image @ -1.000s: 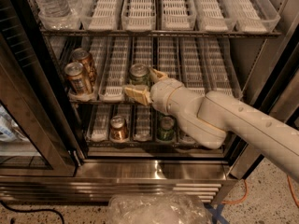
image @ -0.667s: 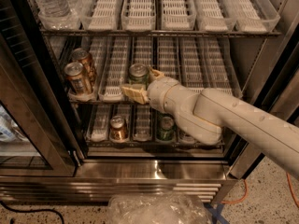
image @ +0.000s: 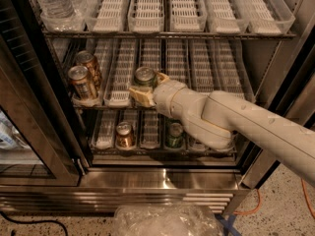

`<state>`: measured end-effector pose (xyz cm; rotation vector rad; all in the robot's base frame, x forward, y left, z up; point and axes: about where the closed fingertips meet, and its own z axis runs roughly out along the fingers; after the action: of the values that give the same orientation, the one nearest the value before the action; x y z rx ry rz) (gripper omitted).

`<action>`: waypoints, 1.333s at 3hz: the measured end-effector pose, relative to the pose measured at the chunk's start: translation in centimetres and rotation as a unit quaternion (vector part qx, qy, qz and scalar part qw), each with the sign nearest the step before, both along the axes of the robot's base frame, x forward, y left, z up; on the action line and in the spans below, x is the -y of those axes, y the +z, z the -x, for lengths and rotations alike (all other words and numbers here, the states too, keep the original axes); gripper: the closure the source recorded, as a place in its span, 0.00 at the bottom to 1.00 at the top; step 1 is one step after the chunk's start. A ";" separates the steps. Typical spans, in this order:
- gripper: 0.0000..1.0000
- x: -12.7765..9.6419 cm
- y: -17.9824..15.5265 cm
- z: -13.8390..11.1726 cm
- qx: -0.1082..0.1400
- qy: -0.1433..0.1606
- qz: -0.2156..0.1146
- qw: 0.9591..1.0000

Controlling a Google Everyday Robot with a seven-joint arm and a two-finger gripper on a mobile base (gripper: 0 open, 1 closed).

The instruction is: Pick green can from middle shelf of fridge

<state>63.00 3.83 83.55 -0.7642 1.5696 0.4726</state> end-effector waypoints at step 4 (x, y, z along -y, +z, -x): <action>1.00 -0.2 2.1 1.3 0.010 0.026 -0.004 1.000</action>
Offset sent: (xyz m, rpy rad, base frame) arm -0.0200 -0.0002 0.0298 0.0371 -0.0201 0.0727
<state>61.73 4.04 85.60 -0.8030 1.5311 0.5075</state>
